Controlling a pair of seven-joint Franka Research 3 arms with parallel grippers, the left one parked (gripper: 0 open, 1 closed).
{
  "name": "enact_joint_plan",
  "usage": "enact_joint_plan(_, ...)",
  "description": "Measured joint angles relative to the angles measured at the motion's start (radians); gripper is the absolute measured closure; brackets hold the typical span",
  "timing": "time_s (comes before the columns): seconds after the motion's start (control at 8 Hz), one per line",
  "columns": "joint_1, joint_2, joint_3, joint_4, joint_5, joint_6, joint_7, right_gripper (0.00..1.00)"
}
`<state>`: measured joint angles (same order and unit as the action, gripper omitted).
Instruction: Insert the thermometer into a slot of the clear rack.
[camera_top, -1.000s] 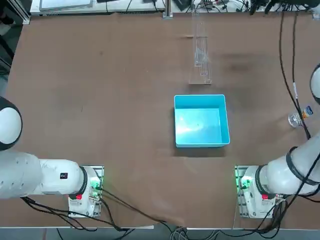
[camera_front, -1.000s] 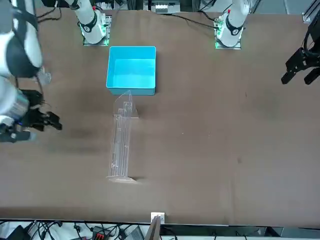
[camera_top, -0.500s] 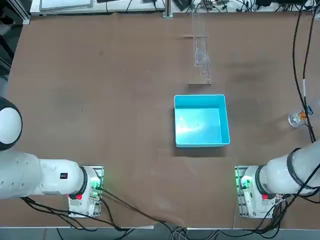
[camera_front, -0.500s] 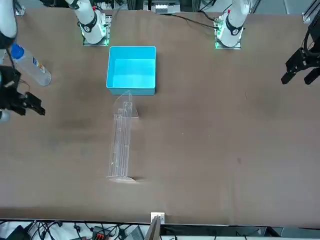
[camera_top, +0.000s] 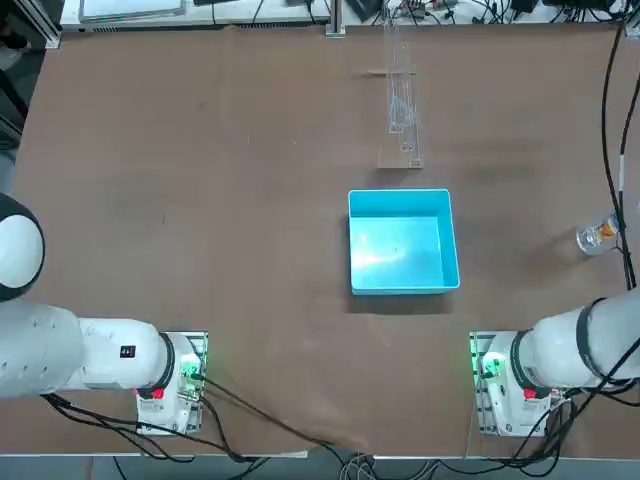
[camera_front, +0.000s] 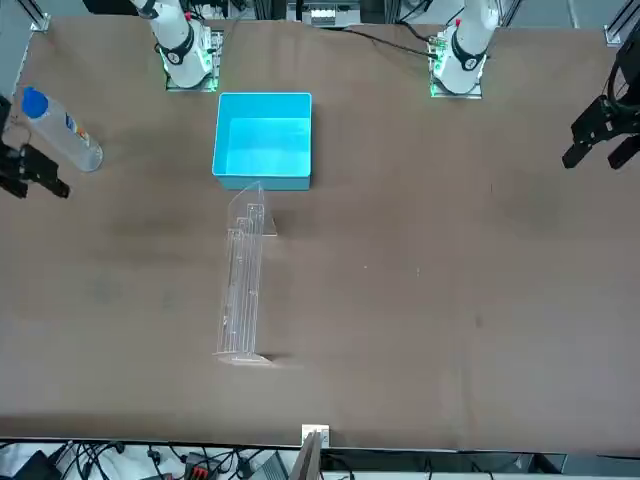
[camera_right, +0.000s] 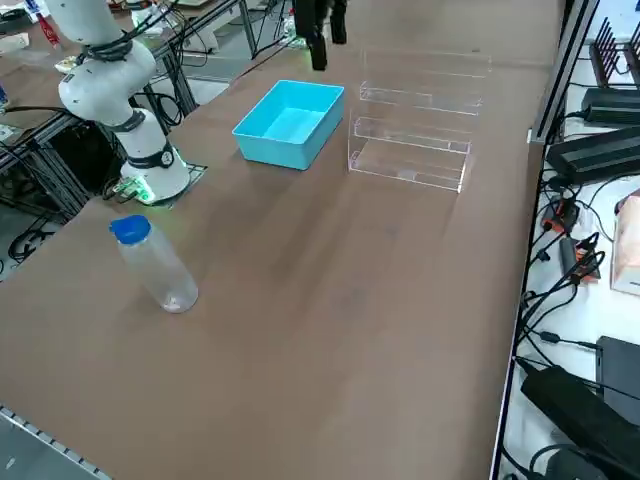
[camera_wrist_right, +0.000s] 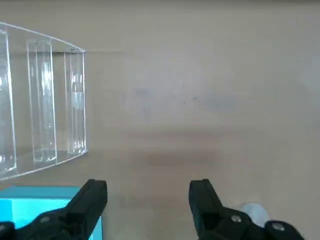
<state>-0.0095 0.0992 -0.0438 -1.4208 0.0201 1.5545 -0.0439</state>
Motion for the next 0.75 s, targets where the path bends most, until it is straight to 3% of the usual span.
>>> enact_joint_plan(0.38, 0.002, -0.094, 0.008, -0.113, -0.021, -0.009, 0.004, 0.00)
enact_joint_plan(0.75, 0.002, -0.127, 0.009, -0.143, -0.022, -0.044, 0.005, 0.00)
